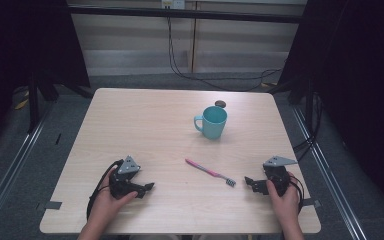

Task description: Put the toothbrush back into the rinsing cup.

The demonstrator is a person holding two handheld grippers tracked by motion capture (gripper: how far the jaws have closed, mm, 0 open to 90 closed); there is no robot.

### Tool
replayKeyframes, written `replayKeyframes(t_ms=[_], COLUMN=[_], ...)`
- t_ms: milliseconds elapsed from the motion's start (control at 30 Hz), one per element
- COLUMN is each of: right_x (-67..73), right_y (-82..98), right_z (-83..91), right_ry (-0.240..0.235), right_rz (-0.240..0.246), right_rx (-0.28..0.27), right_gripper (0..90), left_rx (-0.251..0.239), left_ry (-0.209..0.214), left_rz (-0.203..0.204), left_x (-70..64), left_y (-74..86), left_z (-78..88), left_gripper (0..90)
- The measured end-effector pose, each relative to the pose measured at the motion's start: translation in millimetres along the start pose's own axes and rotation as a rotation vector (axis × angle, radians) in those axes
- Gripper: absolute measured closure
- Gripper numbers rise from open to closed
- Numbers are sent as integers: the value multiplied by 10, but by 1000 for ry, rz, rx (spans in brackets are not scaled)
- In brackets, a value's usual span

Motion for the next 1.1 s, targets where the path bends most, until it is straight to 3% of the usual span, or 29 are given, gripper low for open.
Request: replayKeyframes(t_ms=[433,533,667,1033,1100], right_x=[4,7,17,34,51], right_y=[-1,1,-32,-281,-326], right_z=[3,30,46,163,165], right_ry=[-12,-33,-60,-117,-149], right_rz=[14,28,49,145,144], right_rx=[-6,13,77,155,158], right_gripper=[100,134,159,209,212], left_rx=[0,0,0,-1,0], left_ry=[-1,-1,0,0,0], left_rz=[0,0,0,0,0], left_x=[0,0,0,1,0], left_y=[0,0,0,0,0], left_z=[1,1,1,1,1], left_gripper=[179,179,179,179,179])
Point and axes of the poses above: each handheld gripper's, and its own axes: z roughly backward along the jaws, y roughly out of its underside, x roughly to its left, the point moved 8 cm from there along -z, roughly forward along the jaws, and after that the axes turned 9 degrees about z, right-handed, at the moved point
